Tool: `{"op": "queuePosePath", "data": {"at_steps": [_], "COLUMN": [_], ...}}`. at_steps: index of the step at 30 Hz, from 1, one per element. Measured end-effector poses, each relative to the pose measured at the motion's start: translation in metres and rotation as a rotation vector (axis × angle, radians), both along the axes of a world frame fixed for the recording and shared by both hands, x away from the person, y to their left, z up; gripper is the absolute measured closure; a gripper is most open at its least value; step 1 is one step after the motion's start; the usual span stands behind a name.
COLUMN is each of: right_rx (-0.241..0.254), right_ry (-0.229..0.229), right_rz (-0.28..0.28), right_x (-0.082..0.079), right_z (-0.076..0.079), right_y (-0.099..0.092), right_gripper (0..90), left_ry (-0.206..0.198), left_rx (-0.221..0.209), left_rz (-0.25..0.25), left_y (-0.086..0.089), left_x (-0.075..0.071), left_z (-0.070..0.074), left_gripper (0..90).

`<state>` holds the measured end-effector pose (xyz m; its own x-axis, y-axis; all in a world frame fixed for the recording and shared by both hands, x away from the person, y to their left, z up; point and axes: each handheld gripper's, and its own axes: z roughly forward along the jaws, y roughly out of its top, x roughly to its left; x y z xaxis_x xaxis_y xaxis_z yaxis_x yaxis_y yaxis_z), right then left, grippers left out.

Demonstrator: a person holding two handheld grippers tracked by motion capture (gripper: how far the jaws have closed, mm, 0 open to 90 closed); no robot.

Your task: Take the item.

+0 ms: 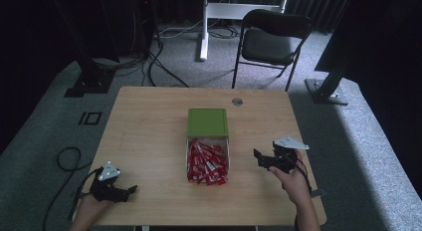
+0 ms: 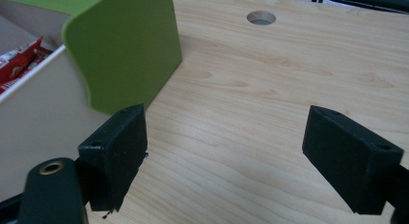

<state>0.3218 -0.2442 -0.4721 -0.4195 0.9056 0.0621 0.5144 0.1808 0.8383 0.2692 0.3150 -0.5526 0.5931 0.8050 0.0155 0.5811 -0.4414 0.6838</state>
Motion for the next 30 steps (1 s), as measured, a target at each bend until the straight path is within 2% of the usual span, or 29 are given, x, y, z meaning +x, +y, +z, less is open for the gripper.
{"op": "queuePosePath", "data": {"at_steps": [10,14,24,30], "right_rx": [0.001,0.026,0.04,0.051], "right_ry": [-0.02,-0.028,-0.056,-0.058], "right_rz": [0.048,0.073,0.151,0.178], "right_x": [0.003,0.004,0.001,0.002], "right_z": [0.012,0.018,0.032,0.034], "right_y": [0.018,0.025,0.05,0.061], "right_gripper": [15.7,15.7,15.7,15.7], "left_ry": [0.0,0.0,0.0,-0.001], "left_rx": [0.0,0.0,0.0,0.001], "left_rz": [0.0,0.0,0.0,0.0], "left_y": [0.0,0.0,0.0,0.0], "left_x": [0.0,0.0,0.0,0.0], "left_z": [0.0,0.0,0.0,0.0], "left_gripper": [0.8,0.8,0.8,0.8]}}
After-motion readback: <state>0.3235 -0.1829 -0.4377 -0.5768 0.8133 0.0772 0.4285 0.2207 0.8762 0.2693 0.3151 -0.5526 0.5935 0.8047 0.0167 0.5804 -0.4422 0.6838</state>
